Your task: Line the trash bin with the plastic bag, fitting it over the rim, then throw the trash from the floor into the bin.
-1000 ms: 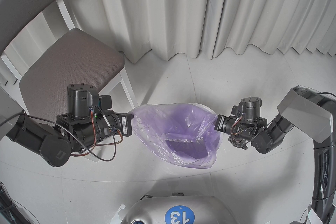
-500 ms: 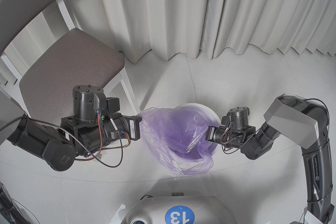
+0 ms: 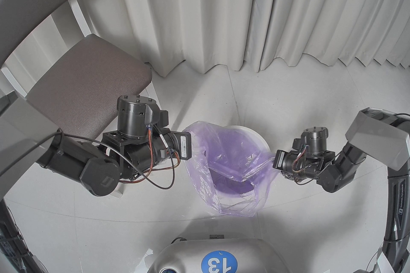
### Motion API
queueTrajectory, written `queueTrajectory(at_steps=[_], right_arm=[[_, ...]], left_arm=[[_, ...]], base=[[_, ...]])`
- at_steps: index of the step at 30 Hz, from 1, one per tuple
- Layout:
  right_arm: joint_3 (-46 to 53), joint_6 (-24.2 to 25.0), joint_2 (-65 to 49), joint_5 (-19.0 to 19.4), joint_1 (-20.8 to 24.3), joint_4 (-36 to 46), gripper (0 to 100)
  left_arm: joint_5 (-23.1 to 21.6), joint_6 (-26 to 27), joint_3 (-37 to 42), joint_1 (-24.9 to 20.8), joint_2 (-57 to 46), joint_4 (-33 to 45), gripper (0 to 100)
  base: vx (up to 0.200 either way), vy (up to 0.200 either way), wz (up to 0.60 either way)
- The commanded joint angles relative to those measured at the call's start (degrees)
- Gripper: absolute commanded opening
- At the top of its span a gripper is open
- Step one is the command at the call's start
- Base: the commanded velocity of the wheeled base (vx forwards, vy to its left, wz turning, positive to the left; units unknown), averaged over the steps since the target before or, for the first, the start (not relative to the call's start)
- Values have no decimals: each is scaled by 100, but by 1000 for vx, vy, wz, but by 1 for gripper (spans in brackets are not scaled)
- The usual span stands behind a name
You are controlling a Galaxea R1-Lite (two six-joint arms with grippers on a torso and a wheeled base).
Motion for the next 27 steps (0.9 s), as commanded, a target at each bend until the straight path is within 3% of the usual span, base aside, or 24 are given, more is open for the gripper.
queueTrajectory(at_steps=[1,17,22,27], right_arm=[[866,-54,-945,302,-614,-542,0],[884,-89,-681,346,-667,-797,0],[858,-98,-558,346,-798,-815,0],[866,-106,-549,355,-921,-832,0]], left_arm=[[116,-17,-478,148,689,50,0],[125,-140,-1190,184,1005,217,0],[134,-140,-1770,-159,1287,288,0],[143,-254,-2895,-230,1533,1088,0]], base=[[0,0,0],[0,0,0],[0,0,0],[0,0,0]])
